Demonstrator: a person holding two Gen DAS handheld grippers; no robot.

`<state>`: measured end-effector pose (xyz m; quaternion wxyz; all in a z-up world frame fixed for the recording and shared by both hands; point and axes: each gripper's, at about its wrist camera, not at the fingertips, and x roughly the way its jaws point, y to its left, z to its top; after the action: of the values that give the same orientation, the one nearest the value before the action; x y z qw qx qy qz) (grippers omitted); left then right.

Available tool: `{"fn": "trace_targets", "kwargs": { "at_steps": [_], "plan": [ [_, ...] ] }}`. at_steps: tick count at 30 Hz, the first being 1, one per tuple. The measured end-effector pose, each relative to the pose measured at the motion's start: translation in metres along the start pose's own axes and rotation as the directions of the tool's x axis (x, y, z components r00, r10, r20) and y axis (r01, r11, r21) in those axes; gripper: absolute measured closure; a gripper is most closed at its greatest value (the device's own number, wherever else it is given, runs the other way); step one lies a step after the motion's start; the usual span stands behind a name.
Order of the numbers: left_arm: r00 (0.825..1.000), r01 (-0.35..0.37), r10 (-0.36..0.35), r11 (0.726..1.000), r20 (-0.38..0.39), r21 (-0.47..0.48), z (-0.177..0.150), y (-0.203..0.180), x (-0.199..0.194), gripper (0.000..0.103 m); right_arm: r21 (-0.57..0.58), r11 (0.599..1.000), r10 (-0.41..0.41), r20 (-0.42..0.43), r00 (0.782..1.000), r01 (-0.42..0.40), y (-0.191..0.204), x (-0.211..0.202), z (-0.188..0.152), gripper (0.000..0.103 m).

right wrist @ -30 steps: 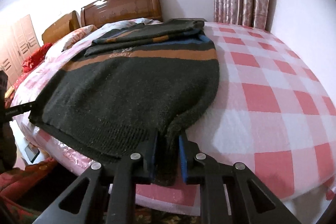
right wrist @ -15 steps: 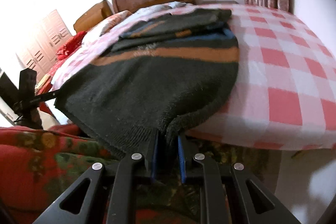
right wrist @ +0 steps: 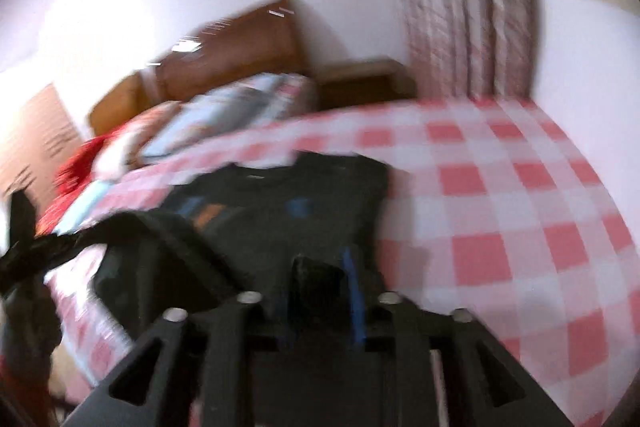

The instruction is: Fold small clothes

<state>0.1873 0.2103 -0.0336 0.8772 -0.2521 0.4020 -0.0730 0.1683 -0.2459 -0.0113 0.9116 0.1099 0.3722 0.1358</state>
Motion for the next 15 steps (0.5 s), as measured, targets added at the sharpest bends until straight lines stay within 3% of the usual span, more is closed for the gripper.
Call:
{"fn": "trace_targets", "kwargs": {
  "at_steps": [3, 7, 12, 15],
  "plan": [
    [0.998, -0.04, 0.042, 0.998, 0.053, -0.044, -0.013, 0.015, -0.01, 0.081, 0.038, 0.999, 0.023, 0.031, 0.999, -0.024, -0.011, -0.006, -0.015, 0.0],
    [0.986, -0.131, 0.125, 0.991, 0.114, 0.04, -0.031, 0.025, -0.034, 0.079, -0.059, 0.997, -0.038, 0.047, 0.998, 0.041, -0.018, -0.024, -0.036, 0.0],
    [0.988, -0.144, 0.131, 0.971, 0.079, 0.188, -0.031, 0.011, -0.026, 0.077, -0.152, 0.987, -0.054, 0.019, 0.998, 0.056, -0.015, -0.012, -0.031, 0.0],
    [0.993, -0.114, 0.112, 0.959, 0.024, 0.258, -0.031, -0.004, -0.004, 0.076, -0.154, 0.987, -0.042, -0.019, 0.999, 0.038, -0.017, 0.01, -0.026, 0.0]
  ]
}}
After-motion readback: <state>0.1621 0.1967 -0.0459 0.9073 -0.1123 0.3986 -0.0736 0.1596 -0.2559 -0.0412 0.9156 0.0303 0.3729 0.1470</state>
